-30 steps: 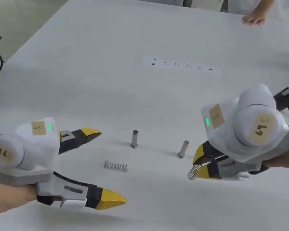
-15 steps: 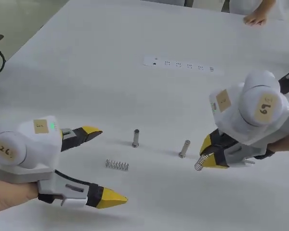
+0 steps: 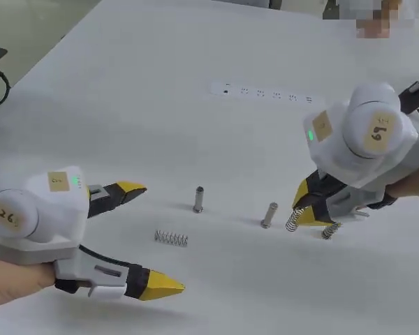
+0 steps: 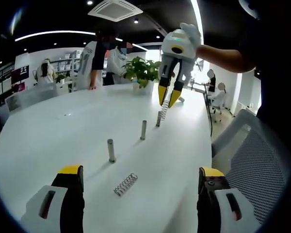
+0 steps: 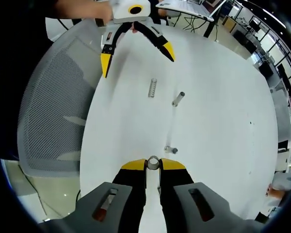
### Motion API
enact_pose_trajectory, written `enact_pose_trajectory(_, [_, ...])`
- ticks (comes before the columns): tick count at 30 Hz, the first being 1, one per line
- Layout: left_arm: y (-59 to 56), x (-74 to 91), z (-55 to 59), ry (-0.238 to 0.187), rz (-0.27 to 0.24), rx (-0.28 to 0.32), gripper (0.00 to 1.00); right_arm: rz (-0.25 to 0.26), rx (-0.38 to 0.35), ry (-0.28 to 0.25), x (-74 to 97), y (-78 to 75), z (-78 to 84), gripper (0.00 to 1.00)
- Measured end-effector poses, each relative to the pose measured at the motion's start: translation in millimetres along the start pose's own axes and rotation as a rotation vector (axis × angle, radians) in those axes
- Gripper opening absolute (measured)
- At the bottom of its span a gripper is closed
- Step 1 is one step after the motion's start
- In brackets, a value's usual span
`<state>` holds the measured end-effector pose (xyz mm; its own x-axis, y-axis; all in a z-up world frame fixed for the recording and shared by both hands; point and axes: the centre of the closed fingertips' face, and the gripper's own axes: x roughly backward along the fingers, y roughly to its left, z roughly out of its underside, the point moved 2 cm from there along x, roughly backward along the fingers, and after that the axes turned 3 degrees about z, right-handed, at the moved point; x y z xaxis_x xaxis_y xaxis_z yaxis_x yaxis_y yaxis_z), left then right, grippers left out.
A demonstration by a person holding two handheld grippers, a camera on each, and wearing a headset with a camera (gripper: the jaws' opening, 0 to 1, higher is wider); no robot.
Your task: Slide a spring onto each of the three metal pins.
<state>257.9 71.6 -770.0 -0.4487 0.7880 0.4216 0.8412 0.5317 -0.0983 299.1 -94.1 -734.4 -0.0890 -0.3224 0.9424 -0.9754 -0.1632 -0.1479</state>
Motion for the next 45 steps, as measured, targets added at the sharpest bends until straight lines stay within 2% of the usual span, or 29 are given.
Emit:
enact_pose_trajectory(15, [-1.1, 0.6, 1.7, 0.007, 0.003, 0.006, 0.96, 0.003, -0.012, 0.001, -8.5, -14.9, 0.5, 0.07])
enact_pose_trajectory(25, [-1.9, 0.7, 1.5, 0.006, 0.005, 0.014, 0.94, 0.013, -0.013, -0.003, -10.3, -23.0, -4.8, 0.07])
enact_pose_trajectory(28, [-1.2, 0.3, -2.8, -0.017, 0.004, 0.027, 0.95, 0.024, -0.018, 0.000, -10.7, -27.2, -5.3, 0.07])
enact_pose_trajectory(45, [-2.2, 2.2, -4.8, -0.015, -0.001, 0.026, 0.94, 0.027, -0.008, 0.004, -15.6, -36.1, -7.1, 0.07])
